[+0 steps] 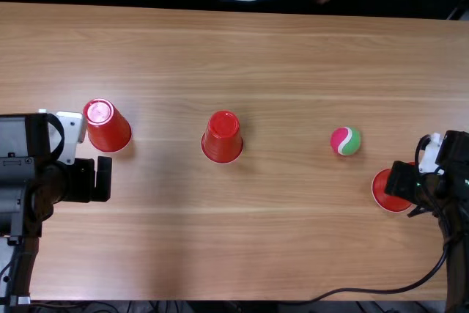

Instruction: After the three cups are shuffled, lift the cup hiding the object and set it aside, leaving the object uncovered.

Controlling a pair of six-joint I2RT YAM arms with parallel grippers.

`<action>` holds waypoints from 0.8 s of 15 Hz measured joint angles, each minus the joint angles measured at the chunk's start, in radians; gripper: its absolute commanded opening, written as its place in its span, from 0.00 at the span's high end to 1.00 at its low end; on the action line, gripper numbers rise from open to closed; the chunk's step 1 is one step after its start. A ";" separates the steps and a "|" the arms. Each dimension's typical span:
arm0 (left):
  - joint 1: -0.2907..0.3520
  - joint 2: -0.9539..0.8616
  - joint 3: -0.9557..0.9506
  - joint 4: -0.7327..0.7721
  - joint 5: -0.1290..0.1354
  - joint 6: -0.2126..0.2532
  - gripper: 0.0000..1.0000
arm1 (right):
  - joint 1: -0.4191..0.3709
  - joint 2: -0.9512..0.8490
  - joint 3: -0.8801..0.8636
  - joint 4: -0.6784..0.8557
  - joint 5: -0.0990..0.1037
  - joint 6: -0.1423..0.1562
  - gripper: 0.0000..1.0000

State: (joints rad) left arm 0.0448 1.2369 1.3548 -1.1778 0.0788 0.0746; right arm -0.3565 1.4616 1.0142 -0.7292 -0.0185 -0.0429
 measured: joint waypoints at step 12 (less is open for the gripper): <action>0.000 0.000 0.000 -0.003 0.000 0.000 0.00 | 0.007 -0.083 0.154 0.000 0.000 0.000 0.00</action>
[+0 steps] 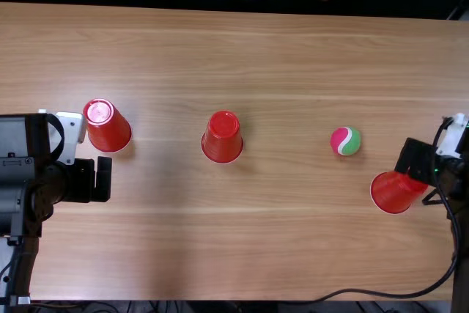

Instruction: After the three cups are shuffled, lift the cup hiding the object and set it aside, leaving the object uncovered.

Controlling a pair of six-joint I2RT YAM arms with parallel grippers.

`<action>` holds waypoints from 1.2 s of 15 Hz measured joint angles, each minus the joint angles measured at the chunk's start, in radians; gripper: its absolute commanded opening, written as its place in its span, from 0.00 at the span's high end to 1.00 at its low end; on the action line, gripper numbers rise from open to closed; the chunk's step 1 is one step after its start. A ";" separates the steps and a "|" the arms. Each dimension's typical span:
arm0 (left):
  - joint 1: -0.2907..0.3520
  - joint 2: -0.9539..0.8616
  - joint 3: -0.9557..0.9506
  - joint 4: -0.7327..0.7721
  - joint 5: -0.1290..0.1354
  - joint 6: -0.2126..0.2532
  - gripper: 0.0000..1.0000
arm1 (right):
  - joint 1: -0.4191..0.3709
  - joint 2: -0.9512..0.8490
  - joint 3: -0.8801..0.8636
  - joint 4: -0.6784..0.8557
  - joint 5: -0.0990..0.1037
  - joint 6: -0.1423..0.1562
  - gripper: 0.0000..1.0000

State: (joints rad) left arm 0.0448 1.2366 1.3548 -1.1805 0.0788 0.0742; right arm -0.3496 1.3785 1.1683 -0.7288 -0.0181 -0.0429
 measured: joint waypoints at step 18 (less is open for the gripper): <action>0.000 -0.104 -0.041 -0.003 -0.002 -0.003 0.00 | 0.428 -0.124 0.055 -0.196 -0.007 0.085 0.00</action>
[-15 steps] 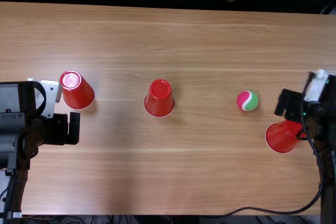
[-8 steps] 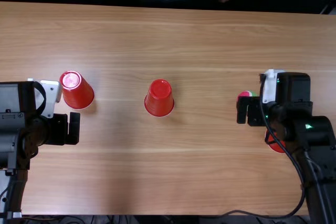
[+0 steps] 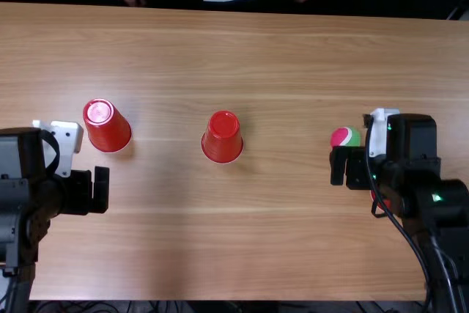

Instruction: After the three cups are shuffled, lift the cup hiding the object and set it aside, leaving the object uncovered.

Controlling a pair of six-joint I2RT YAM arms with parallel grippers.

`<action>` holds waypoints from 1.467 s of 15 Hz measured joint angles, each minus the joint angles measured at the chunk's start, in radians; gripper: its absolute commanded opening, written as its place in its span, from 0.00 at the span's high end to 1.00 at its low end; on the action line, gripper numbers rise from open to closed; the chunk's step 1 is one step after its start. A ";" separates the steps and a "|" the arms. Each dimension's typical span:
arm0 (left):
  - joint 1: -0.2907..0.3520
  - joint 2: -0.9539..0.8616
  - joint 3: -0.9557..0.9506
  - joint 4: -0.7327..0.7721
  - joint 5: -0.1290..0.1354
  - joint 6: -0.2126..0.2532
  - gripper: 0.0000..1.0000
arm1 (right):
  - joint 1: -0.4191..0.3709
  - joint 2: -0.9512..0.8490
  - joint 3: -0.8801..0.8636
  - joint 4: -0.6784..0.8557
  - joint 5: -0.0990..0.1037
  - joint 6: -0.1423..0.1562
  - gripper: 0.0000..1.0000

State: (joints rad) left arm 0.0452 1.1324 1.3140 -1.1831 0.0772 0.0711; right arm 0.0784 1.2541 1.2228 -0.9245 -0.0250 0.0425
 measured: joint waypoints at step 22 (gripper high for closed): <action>0.022 -1.113 -0.958 0.473 -0.003 -0.098 0.00 | -0.077 -1.242 -0.815 0.303 0.001 0.007 0.00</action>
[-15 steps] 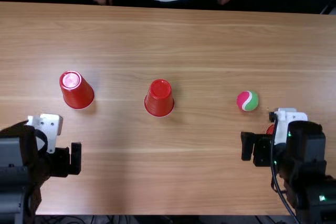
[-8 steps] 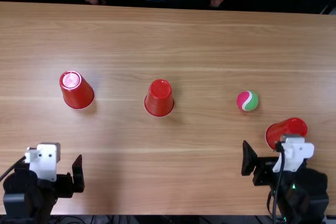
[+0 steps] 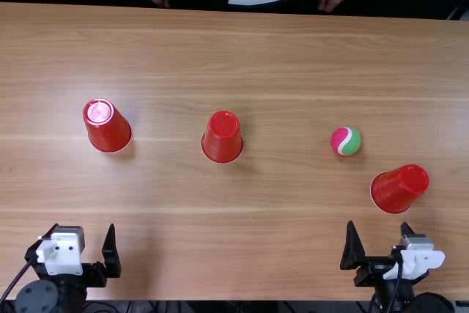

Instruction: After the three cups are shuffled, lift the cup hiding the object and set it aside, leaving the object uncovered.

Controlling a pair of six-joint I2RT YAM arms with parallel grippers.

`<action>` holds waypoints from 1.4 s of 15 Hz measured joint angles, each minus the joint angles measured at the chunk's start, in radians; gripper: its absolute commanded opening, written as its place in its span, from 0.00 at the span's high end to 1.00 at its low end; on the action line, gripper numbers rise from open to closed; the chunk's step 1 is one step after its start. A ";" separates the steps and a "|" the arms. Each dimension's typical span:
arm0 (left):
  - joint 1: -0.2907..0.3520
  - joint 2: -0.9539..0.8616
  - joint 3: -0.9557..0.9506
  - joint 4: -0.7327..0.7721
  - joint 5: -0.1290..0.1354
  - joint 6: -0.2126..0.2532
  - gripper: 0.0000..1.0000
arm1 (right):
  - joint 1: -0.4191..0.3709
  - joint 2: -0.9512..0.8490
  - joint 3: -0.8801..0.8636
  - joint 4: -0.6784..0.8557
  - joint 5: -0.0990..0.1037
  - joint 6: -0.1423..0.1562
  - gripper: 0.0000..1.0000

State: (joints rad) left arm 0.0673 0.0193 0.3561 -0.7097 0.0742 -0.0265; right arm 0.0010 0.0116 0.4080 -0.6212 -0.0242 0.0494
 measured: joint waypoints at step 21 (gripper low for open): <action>0.000 -0.008 -0.324 0.626 0.010 0.003 0.00 | -0.002 0.000 -0.383 0.705 0.002 -0.011 0.00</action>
State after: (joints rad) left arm 0.0673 0.0116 0.0322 -0.0841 0.0841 -0.0238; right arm -0.0006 0.0120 0.0254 0.0834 -0.0219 0.0380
